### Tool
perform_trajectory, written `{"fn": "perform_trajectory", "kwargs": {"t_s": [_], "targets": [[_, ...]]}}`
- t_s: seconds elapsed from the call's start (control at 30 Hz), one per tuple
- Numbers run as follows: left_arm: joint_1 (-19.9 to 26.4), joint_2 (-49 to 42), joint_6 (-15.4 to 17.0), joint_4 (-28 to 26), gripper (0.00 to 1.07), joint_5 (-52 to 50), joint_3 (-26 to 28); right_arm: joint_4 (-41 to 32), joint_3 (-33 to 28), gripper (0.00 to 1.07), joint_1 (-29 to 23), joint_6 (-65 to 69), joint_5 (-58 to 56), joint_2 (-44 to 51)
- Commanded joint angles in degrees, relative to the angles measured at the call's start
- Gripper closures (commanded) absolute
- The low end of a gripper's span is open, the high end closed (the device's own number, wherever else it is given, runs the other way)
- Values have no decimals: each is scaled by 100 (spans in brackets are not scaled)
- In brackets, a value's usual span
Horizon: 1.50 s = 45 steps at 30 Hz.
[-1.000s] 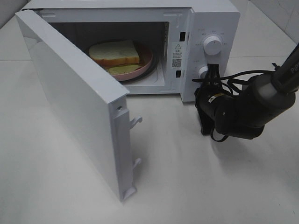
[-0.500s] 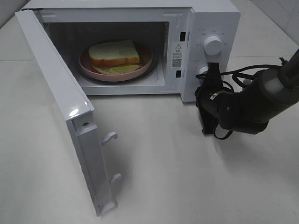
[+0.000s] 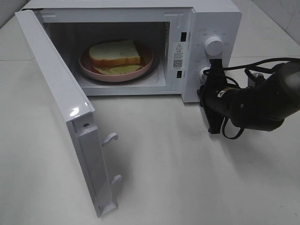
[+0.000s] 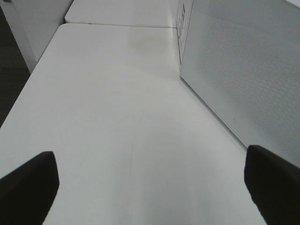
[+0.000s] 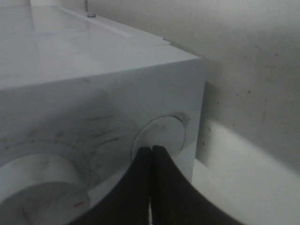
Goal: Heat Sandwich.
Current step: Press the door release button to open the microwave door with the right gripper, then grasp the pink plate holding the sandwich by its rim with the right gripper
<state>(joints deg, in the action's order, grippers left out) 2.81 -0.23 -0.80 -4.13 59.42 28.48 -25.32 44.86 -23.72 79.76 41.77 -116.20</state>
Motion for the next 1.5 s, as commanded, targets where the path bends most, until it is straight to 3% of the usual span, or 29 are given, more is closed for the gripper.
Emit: {"fn": "perform_trajectory", "kwargs": {"t_s": [0.03,0.3,0.7,1.07,1.3,1.5], "targets": [[17,-160,-11,23,3,-11,-11,132,-126,107,23,-223,-195,281],[17,-160,-11,23,3,-11,-11,126,-430,105,23,-905,-940,968],[17,-160,-11,23,3,-11,-11,126,-464,101,23,-2825,-3524,2000],[17,-160,-11,23,3,-11,-11,172,-464,95,40,-4418,-4813,2561],[17,-160,-11,23,3,-11,-11,413,-212,90,40,-5414,-6148,2607],[17,-160,-11,23,3,-11,-11,871,143,88,40,-7145,-7368,2607]]}}
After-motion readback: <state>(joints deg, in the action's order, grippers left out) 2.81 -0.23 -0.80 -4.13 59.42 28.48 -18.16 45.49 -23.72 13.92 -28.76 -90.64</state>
